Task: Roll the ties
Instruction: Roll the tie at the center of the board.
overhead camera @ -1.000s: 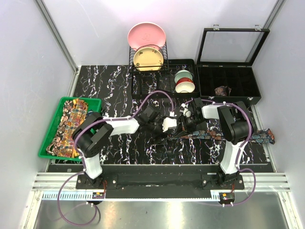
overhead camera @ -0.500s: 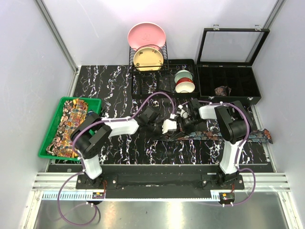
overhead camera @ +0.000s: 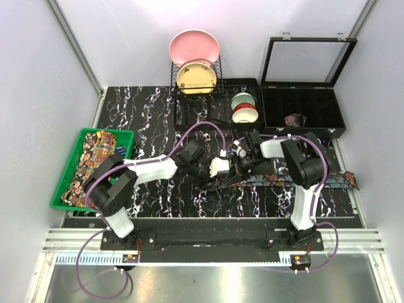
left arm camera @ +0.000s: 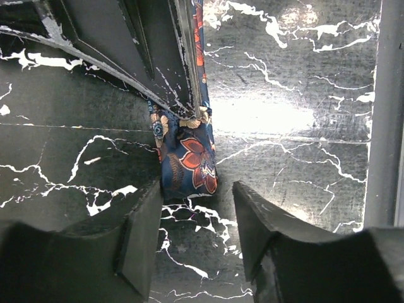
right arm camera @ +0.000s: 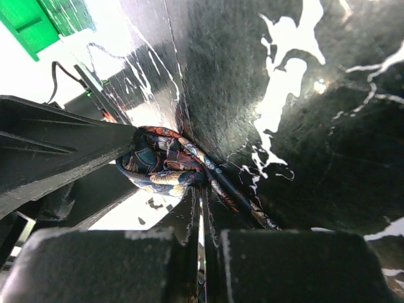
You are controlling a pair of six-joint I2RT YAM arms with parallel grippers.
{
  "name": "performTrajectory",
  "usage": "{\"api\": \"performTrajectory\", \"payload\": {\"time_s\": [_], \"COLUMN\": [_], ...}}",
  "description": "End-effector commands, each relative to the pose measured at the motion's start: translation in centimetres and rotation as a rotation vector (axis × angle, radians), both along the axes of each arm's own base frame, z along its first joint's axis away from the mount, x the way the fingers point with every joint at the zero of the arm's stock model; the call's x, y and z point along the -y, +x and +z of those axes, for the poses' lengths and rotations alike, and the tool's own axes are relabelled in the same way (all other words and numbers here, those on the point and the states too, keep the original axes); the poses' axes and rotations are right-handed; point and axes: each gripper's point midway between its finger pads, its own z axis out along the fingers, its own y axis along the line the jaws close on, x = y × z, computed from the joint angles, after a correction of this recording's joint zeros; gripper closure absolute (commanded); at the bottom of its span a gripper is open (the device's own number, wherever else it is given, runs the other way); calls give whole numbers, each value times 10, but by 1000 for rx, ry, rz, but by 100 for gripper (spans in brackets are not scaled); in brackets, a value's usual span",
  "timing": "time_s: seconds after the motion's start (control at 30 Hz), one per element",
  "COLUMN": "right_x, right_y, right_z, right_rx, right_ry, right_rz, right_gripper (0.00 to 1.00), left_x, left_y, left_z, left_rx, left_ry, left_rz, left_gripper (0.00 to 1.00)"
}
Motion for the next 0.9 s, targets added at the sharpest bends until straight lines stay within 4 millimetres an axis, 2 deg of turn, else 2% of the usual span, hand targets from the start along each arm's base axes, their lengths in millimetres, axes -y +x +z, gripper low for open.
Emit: {"api": "performTrajectory", "payload": {"time_s": [0.0,0.03,0.07,0.17,0.3,0.53,0.87], "right_x": [14,14,14,15,15,13,10], "right_y": [14,13,14,13,12,11,10], "right_z": [-31,-33,-33,-35,-37,-34,-29], "right_rx": [71,68,71,68,60,67,69], "right_ry": [-135,-141,-141,-143,-143,-131,-97], "right_rz": [-18,-20,-19,-18,-16,-12,-12], "right_gripper": [100,100,100,100,100,100,100], "left_x": [16,17,19,26,39,59,52], "left_y": [9,10,11,8,5,13,17], "left_z": [11,11,14,25,31,19,-24], "left_rx": [18,12,13,0,-10,-54,-51], "left_ry": [-49,-47,-56,-86,-97,-97,-17], "left_rz": [-4,2,2,-6,-15,14,20], "left_gripper": [50,54,65,74,71,62,62]}}
